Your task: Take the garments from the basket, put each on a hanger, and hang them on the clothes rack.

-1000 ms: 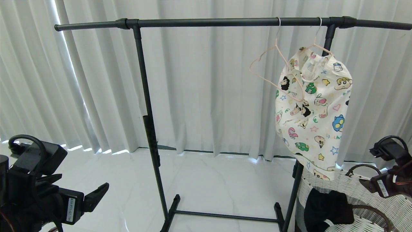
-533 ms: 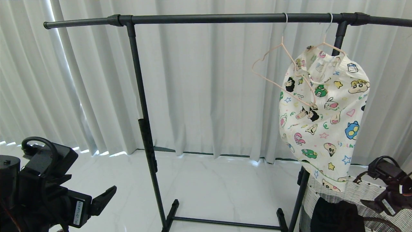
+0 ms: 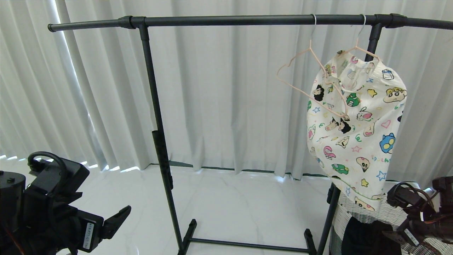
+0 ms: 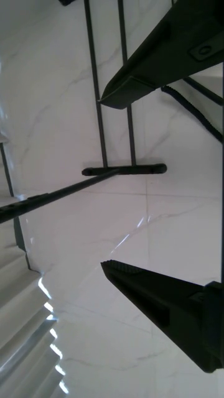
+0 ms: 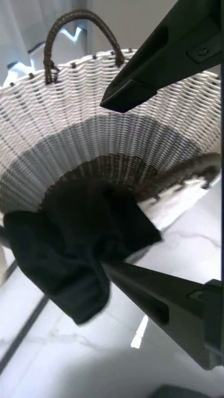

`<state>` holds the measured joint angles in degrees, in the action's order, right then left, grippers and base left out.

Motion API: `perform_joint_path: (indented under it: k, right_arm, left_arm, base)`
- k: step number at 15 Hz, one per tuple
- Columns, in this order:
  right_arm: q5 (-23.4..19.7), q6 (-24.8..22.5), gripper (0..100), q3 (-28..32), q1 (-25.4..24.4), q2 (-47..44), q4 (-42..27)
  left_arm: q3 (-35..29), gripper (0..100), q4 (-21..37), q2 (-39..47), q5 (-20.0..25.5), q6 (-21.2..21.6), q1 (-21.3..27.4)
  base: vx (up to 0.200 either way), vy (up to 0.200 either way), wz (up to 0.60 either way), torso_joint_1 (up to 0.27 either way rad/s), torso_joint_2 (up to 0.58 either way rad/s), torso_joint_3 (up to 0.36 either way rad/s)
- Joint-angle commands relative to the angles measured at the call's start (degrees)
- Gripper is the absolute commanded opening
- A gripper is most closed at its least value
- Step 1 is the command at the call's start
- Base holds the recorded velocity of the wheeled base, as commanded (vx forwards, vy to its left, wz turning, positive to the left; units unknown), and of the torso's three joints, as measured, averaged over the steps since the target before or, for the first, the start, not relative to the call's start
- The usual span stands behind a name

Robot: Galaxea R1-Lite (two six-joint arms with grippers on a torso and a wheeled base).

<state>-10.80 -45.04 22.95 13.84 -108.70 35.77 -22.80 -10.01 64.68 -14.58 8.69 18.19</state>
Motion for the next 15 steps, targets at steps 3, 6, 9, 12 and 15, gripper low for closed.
perform_joint_path:
  k: [3,6,9,12,15]
  right_arm:
    - [3.2,0.0,100,-0.2,0.0,-6.9,5.3]
    - [4.6,0.0,100,0.0,0.0,-10.3,10.6]
    - [6.6,0.0,100,-0.1,0.0,-12.1,14.6]
    - [6.6,0.1,0,-0.3,0.0,-12.3,15.4]
    - [6.6,0.5,0,-1.9,0.1,-10.0,16.3]
  left_arm:
    - [0.3,100,0.0,0.2,0.0,0.0,0.1]
    - [0.4,100,0.0,0.3,0.0,0.0,0.4]
    - [0.6,100,0.0,0.4,0.0,0.1,0.5]
    - [0.6,100,0.0,0.4,0.0,0.0,0.9]
    - [0.6,100,0.0,0.3,0.0,0.0,0.9]
  base:
    - [0.000,0.000,0.00,0.000,0.00,0.000]
    - [0.000,0.000,0.00,0.000,0.00,0.000]
    - [0.000,0.000,0.00,0.000,0.00,0.000]
    - [0.000,0.000,0.00,0.000,0.00,0.000]
    - [0.000,0.000,0.00,0.000,0.00,0.000]
